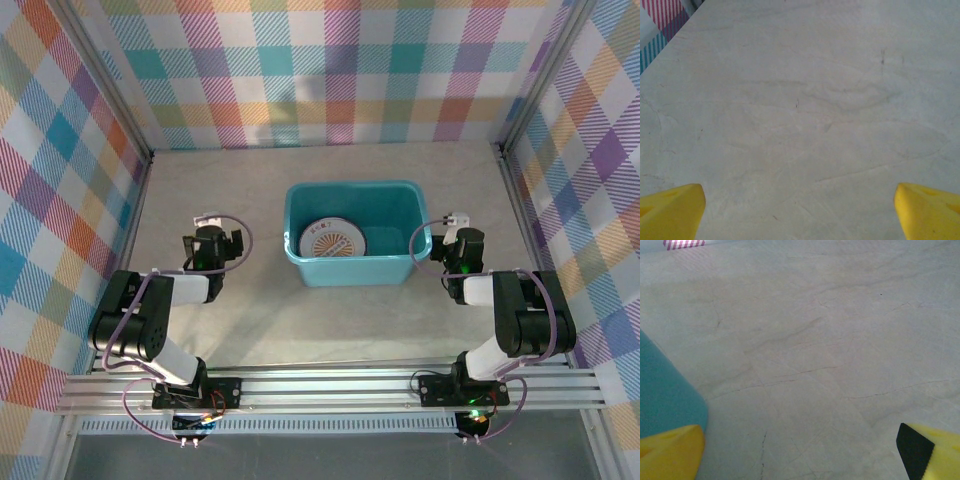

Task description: Place the plates into the plastic bin on the countertop

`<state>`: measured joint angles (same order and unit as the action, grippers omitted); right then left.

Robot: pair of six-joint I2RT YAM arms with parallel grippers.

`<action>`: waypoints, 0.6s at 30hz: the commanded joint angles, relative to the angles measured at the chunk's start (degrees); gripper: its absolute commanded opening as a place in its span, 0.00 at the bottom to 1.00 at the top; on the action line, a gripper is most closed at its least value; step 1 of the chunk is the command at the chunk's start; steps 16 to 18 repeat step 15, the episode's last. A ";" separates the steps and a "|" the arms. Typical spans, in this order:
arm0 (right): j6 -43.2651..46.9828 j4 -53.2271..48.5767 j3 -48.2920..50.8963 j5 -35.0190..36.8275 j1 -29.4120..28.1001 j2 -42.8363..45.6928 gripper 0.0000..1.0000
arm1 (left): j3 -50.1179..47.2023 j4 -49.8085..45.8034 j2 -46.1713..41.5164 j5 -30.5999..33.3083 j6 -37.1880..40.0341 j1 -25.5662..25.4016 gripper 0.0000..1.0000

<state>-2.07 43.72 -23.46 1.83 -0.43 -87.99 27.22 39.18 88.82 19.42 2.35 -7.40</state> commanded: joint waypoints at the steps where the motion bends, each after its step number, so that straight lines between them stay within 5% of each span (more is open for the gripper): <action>1: 1.07 1.97 -0.79 -1.12 -0.16 0.36 0.99 | -5.04 13.04 1.70 -5.51 -0.52 1.12 0.96; 18: 1.45 2.13 -0.73 -2.53 -0.09 0.31 0.99 | -4.32 11.43 1.62 -5.50 -0.90 1.22 1.00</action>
